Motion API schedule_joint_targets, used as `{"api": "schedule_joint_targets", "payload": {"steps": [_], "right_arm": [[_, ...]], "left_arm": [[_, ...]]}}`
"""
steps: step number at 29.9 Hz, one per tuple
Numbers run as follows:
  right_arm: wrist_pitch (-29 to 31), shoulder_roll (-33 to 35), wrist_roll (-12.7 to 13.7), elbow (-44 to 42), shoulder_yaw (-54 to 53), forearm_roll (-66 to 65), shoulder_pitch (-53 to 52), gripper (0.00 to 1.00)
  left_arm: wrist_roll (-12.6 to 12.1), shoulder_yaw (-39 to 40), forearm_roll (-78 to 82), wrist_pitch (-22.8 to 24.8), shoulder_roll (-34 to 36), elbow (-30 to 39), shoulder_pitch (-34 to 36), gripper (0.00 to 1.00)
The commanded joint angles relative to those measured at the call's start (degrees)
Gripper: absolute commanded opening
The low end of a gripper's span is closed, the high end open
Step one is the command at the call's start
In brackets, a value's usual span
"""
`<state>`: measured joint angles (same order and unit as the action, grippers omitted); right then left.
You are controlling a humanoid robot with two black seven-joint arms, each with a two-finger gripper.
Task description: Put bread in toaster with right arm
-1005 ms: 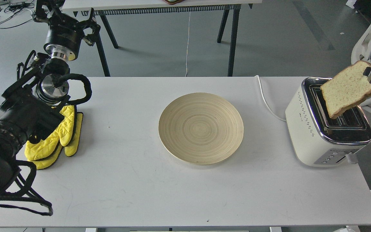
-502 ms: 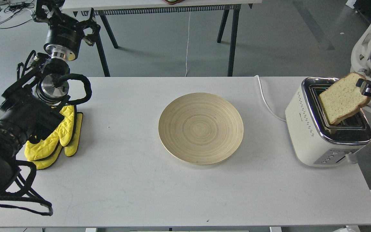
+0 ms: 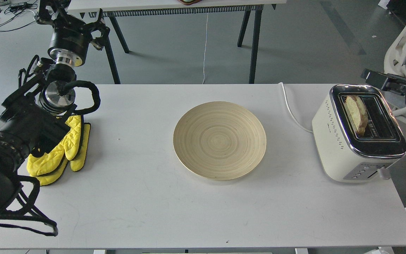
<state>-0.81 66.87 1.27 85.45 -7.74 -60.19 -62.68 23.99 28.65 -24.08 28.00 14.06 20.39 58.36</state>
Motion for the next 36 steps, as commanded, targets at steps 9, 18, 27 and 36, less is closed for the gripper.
{"api": "schedule_joint_targets", "payload": {"steps": [9, 18, 27, 36], "right_arm": [[1.60, -14.55, -8.98, -13.70, -12.56, 26.76, 0.28, 1.00], [12.67, -30.73, -16.13, -35.86, -21.86, 50.67, 0.72, 1.00], [20.85, -41.28, -15.25, -48.09, -35.05, 65.37, 3.17, 1.00], [23.48, -48.05, -13.58, -55.90, -39.63, 66.34, 6.61, 1.00]], "left_arm": [[0.00, -0.26, 0.00, 0.00, 0.00, 0.00, 0.00, 1.00], [0.00, 0.09, 0.00, 0.00, 0.00, 0.00, 0.00, 1.00], [0.00, -0.26, 0.00, 0.00, 0.00, 0.00, 0.00, 1.00], [-0.09, 0.09, 0.00, 0.00, 0.00, 0.00, 0.00, 1.00]]}}
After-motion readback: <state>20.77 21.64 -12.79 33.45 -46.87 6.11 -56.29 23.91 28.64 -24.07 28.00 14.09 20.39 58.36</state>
